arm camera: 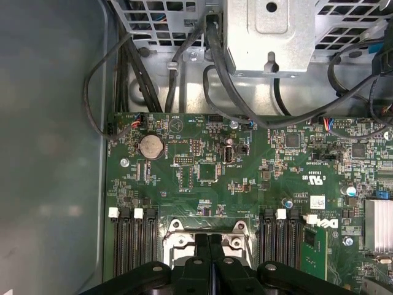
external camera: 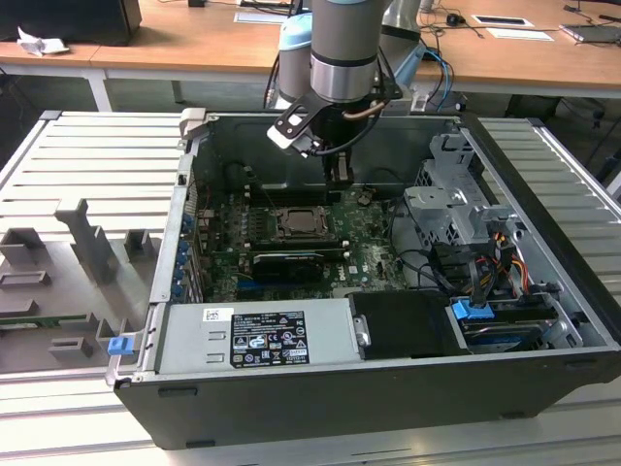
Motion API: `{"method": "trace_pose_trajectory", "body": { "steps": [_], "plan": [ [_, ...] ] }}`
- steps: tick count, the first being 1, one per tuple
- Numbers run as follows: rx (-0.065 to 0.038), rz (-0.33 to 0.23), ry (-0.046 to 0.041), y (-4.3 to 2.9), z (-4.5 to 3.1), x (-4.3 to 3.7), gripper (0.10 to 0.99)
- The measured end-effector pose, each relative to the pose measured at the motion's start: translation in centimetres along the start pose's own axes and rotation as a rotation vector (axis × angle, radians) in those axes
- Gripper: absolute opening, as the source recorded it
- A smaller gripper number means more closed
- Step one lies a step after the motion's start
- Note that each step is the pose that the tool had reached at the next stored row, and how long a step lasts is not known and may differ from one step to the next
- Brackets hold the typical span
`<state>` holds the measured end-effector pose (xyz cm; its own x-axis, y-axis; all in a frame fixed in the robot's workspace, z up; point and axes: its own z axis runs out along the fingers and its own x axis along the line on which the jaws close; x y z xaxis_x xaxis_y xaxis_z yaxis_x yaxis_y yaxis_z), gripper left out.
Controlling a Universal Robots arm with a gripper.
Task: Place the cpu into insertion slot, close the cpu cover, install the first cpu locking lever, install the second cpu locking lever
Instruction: 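Close the cpu cover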
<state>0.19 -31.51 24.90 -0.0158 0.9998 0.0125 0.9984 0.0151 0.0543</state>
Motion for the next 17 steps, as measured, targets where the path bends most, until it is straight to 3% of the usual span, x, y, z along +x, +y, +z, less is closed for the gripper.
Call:
{"method": "trace_pose_trajectory", "body": {
  "steps": [8,10,14,17],
  "plan": [
    [0.0,0.0,0.0001,-0.31,0.01,0.01,0.106],
    [0.0,0.0,0.0,-0.71,0.07,0.01,0.106],
    [0.001,-0.001,0.0004,-2.63,0.14,0.08,0.106],
    [0.001,-0.03,0.0017,-3.36,0.24,0.08,0.106]
  ]
}}
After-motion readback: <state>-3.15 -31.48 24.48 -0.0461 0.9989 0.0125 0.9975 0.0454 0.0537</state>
